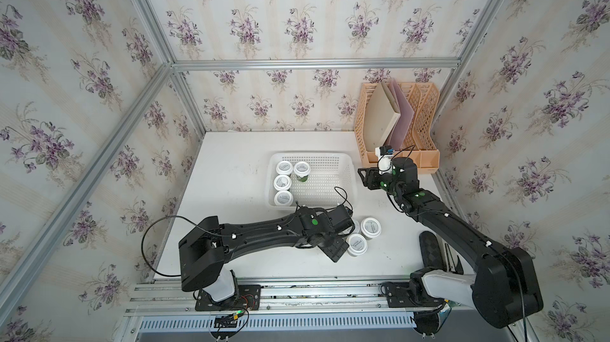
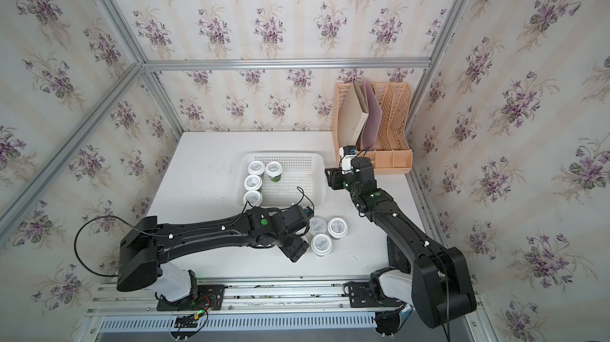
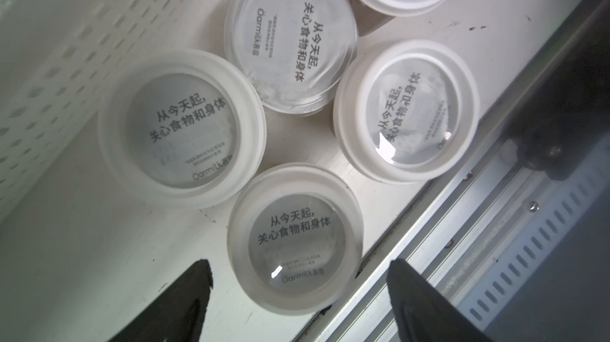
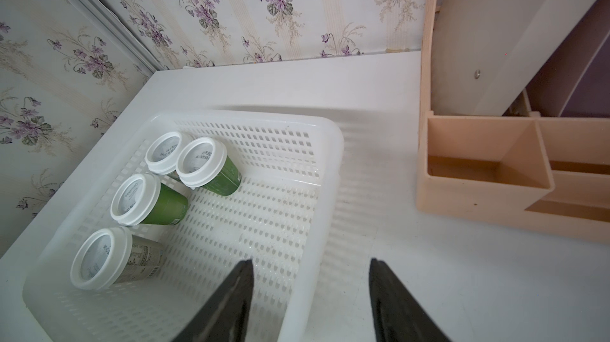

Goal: Put the yogurt in the basket
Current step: Pick up the yogurt from the center of the board.

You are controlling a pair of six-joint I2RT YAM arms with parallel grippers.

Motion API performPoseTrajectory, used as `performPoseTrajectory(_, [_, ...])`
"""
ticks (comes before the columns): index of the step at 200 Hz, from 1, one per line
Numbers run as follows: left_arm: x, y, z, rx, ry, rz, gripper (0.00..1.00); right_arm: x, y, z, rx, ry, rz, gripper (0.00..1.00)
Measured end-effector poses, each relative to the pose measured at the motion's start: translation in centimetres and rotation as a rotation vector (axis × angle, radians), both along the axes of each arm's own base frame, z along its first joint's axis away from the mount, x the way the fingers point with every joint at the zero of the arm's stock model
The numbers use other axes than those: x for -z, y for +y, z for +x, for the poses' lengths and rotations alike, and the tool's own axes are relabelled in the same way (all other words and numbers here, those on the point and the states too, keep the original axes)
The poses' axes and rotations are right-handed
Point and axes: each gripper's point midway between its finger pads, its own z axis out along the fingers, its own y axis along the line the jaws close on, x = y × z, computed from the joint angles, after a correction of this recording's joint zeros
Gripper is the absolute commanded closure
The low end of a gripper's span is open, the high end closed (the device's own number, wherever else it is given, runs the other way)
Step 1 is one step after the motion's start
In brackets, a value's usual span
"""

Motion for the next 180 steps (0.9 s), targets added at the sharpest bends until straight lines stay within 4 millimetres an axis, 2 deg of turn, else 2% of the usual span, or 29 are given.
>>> performPoseTrajectory(80, [1.5, -0.2, 0.0, 0.001, 0.019, 0.036, 0.17, 0.1, 0.2, -0.1, -0.012, 0.006, 0.006, 0.39])
performPoseTrajectory(180, [1.4, 0.1, -0.1, 0.000, 0.019, 0.031, 0.27, 0.3, 0.4, -0.1, -0.020, 0.013, 0.008, 0.39])
